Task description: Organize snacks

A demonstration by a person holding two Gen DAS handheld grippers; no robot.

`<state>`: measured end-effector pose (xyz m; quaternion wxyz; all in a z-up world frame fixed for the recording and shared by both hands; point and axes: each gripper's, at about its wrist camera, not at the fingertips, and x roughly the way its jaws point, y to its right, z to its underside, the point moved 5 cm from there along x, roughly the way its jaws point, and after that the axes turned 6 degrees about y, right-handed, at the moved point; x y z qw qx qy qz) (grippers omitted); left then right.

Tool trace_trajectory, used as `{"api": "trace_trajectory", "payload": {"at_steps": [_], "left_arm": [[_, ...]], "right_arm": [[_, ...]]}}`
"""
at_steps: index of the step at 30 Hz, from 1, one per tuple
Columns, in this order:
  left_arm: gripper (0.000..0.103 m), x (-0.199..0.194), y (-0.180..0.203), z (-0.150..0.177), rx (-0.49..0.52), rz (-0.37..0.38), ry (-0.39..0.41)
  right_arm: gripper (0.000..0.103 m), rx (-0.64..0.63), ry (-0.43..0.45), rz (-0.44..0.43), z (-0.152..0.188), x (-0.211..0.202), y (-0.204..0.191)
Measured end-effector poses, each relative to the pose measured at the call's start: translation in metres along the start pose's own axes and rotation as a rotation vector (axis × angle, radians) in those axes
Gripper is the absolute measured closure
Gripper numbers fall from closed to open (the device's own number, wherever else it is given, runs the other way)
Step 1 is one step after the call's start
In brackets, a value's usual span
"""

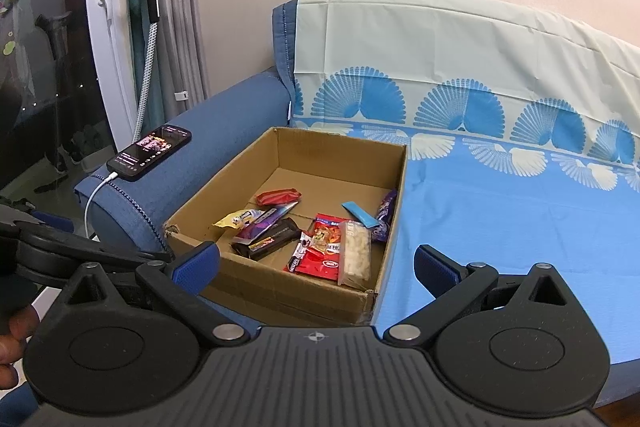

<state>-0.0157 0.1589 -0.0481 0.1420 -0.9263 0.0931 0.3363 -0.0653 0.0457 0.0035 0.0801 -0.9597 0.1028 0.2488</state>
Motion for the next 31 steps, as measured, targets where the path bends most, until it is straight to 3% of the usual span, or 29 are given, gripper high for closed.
{"api": "trace_trajectory", "payload": {"at_steps": [31], "left_arm": [[0.000, 0.0017, -0.0045, 0.0031, -0.011, -0.009, -0.002]], "right_arm": [[0.001, -0.011, -0.001, -0.012, 0.0002, 0.0018, -0.0025]]}}
